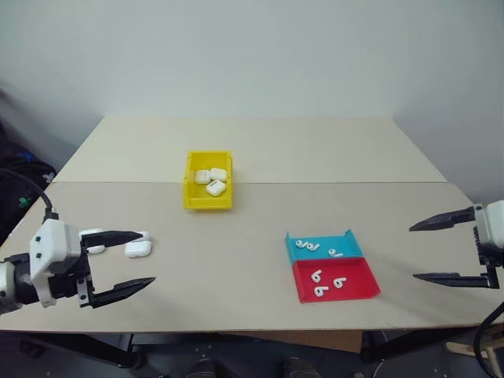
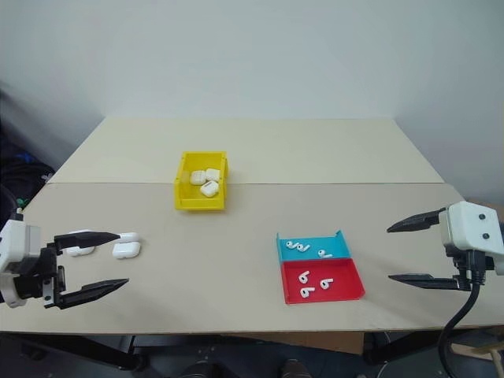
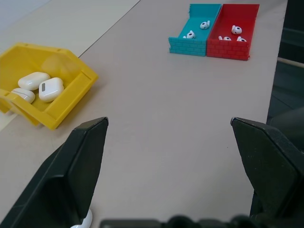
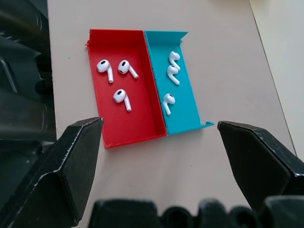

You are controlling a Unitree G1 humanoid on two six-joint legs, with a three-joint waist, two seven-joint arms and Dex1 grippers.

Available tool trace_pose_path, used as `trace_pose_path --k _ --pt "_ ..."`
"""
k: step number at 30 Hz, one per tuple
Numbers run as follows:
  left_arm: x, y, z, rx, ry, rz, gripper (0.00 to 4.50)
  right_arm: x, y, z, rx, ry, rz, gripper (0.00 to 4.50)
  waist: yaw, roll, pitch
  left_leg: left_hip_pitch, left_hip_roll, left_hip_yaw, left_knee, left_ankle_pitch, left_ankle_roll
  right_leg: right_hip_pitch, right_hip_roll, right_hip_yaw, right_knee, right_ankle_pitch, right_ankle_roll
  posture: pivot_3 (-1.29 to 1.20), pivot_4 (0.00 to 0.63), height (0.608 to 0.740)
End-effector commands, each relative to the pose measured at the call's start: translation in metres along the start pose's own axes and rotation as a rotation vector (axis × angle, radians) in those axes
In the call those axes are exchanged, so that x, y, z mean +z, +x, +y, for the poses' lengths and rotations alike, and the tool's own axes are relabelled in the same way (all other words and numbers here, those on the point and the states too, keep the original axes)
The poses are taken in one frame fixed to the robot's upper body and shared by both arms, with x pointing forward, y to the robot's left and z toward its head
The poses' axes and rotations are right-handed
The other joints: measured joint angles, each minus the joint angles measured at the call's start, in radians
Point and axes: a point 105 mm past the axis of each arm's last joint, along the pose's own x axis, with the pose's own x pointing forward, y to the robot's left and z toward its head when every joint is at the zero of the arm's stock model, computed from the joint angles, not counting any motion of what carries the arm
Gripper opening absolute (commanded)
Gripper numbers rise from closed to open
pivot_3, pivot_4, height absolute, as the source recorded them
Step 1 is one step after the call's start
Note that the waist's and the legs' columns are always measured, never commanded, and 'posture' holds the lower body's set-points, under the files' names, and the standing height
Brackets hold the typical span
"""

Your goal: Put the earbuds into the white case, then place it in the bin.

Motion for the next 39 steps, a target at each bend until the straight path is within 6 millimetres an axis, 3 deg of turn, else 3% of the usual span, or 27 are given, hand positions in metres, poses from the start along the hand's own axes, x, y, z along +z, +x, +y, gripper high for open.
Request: trace_pose_path --k 1,8,15,20,23,27,30,32,39 --pt "0.008 -0.003 -0.004 -0.016 0.01 0.011 4.5 0.003 -0.003 -0.003 -0.004 -0.036 0.025 4.46 -0.001 0.0 0.0 0.0 0.0 0.0 0.0 0.0 0.0 0.0 0.0 0.0 0.0 0.0 0.0 0.0 0.15 0.74" --pt "0.004 0.002 0.0 0.078 0.048 0.057 4.5 0.0 -0.001 -0.003 0.003 -0.035 0.055 4.46 0.0 0.0 0.0 0.0 0.0 0.0 0.0 0.0 0.0 0.0 0.0 0.0 0.0 0.0 0.0 0.0 0.15 0.74" --pt "0.001 0.01 0.015 0.302 0.143 0.159 4.5 -0.005 0.003 -0.006 -0.002 -0.029 0.071 4.46 0.0 0.0 0.0 0.0 0.0 0.0 0.0 0.0 0.0 0.0 0.0 0.0 0.0 0.0 0.0 0.0 0.15 0.74" --pt "0.008 0.013 0.011 0.323 0.066 0.171 4.5 -0.008 0.008 -0.01 -0.018 -0.058 0.111 4.46 0.0 0.0 0.0 0.0 0.0 0.0 0.0 0.0 0.0 0.0 0.0 0.001 0.0 0.0 0.0 0.0 0.15 0.74" --pt "-0.017 0.007 0.021 0.378 -0.118 0.436 4.5 -0.005 0.011 -0.008 -0.016 -0.046 0.081 4.46 0.0 -0.001 0.0 0.0 0.0 0.0 0.0 0.0 0.0 0.0 0.001 0.001 0.001 0.0 0.0 0.0 0.15 0.74" --pt "-0.036 -0.002 0.048 0.533 -0.362 0.602 4.5 -0.009 0.016 -0.004 -0.014 -0.027 0.087 4.46 0.001 0.0 0.0 0.004 -0.001 -0.001 0.0 0.0 0.0 0.002 0.0 0.001 0.001 0.0 0.001 0.0 0.15 0.74" --pt "-0.045 0.003 0.068 0.63 -0.564 0.637 4.5 -0.011 0.019 -0.003 -0.023 -0.019 0.094 4.46 0.005 -0.001 0.001 0.006 -0.002 -0.002 0.0 0.0 0.0 0.005 0.001 0.0 0.002 0.0 0.002 0.0 0.15 0.74" --pt "-0.046 0.011 0.069 0.607 -0.596 0.633 4.5 -0.012 0.02 -0.002 -0.038 -0.007 0.096 4.46 -0.004 -0.002 0.001 0.004 -0.002 -0.002 0.0 0.0 0.0 0.004 0.001 0.001 0.002 0.004 0.007 0.0 0.15 0.74" --pt "-0.06 0.024 0.074 0.667 -0.683 0.654 4.5 -0.014 0.03 0.004 -0.049 0.025 0.091 4.46 -0.003 -0.002 0.001 0.0 -0.002 -0.002 -0.001 -0.001 0.0 0.0 0.001 0.002 0.002 0.006 0.002 0.0 0.15 0.74"
